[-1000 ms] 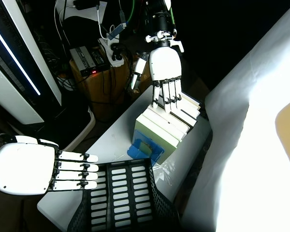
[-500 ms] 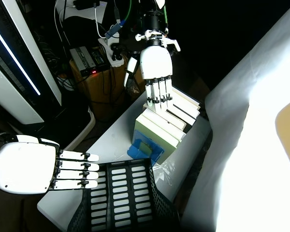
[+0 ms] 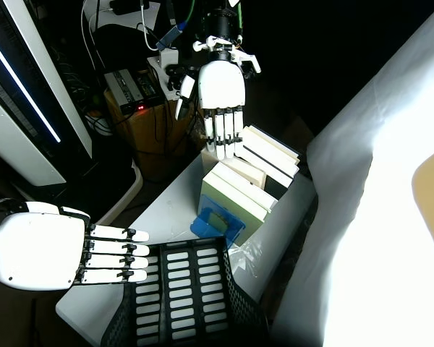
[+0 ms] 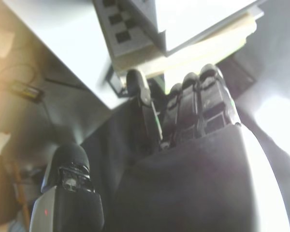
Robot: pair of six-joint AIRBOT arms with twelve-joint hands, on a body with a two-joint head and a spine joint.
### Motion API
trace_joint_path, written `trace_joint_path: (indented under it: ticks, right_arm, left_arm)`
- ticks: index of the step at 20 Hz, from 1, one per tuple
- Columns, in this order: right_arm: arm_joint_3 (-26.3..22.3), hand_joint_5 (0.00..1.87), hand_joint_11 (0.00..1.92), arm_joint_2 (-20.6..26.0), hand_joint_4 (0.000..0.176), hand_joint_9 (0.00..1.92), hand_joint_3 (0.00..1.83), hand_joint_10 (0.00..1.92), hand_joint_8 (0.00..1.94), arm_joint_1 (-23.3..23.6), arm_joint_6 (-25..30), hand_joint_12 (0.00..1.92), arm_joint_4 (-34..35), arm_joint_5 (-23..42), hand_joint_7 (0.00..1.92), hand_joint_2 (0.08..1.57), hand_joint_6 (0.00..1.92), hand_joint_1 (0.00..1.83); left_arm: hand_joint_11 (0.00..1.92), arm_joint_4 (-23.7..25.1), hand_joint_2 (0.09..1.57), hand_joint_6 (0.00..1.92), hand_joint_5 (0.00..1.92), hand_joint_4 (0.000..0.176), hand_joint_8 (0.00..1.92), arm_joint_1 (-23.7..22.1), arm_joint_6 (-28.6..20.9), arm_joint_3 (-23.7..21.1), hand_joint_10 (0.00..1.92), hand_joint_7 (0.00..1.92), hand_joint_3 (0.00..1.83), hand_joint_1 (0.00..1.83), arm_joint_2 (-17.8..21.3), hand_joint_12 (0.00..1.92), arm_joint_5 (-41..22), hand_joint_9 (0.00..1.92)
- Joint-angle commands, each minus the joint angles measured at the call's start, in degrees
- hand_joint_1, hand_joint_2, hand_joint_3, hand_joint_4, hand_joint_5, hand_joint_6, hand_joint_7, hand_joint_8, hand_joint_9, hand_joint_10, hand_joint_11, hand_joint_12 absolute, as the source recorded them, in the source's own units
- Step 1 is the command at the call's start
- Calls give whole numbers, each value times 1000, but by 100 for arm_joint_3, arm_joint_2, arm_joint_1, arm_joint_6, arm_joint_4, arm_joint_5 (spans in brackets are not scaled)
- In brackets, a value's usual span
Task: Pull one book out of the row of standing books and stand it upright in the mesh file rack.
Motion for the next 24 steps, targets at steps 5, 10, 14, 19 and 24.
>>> trace_joint_path:
  ticks: [5,10,14,19,24]
  right_arm:
    - [18,0,0,62,0,0,0,0,0,23,7,0,109,561,0,1294,0,269]
    - [18,0,0,53,0,0,2,0,0,-14,7,0,167,567,0,1304,0,262]
    - [23,0,0,54,0,0,0,0,0,-20,7,0,177,561,0,1297,0,274]
    - [28,0,0,53,0,0,0,0,0,-29,7,0,191,558,0,1298,0,262]
    - [35,0,0,53,0,0,0,0,0,-33,7,0,202,550,0,1301,0,280]
  left_arm:
    - [0,22,1155,44,677,0,0,269,20,-131,0,0,18,117,192,0,-325,0]
    - [0,191,1122,29,682,0,0,380,20,-225,0,0,0,58,250,0,-527,0]
    - [0,486,1179,24,690,0,0,445,20,-255,0,0,18,40,263,0,-680,0]
    - [0,486,1176,33,740,0,1,511,20,-309,0,15,8,67,336,0,-789,0]
    - [0,491,1160,30,752,0,8,450,20,-327,0,29,0,98,401,0,-846,0]
